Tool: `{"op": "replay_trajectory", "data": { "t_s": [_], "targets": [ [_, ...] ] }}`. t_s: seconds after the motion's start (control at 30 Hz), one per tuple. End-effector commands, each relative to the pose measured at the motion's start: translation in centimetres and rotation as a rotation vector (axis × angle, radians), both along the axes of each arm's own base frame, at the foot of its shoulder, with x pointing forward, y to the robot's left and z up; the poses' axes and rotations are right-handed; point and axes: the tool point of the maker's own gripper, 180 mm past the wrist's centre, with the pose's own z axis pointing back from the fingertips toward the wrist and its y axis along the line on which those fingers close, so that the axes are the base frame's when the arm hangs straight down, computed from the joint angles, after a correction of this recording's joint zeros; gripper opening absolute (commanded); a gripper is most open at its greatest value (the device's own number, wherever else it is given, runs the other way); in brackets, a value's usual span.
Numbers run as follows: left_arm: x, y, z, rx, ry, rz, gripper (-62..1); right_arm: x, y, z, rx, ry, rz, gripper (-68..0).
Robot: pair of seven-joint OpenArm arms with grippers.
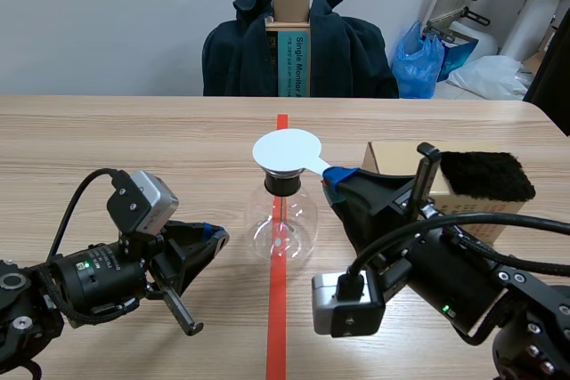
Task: Do the electroscope experiment.
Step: 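Move the plate toward and away from the electroscope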
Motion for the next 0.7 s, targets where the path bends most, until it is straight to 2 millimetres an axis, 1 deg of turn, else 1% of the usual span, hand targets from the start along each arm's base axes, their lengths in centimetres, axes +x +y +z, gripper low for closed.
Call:
{"op": "replay_trajectory", "data": {
  "t_s": [0.0,0.4,0.53,0.67],
  "targets": [
    [0.3,-0.4,1.2,-0.035,-0.031,0.003,-59.3,0.5,-0.4,0.9,0.001,-0.036,-0.002,-66.7],
    [0.3,-0.4,1.2,-0.035,-0.031,0.003,-59.3,0.5,-0.4,0.9,0.002,-0.036,-0.009,-66.7],
    [0.3,-0.4,1.2,-0.034,-0.031,0.003,-59.3,1.0,-0.9,0.9,0.003,-0.037,-0.047,-66.7],
    [0.3,-0.4,1.2,-0.032,-0.029,0.003,-59.3,1.8,-1.9,1.0,0.005,-0.040,-0.116,-66.7]
  ]
}}
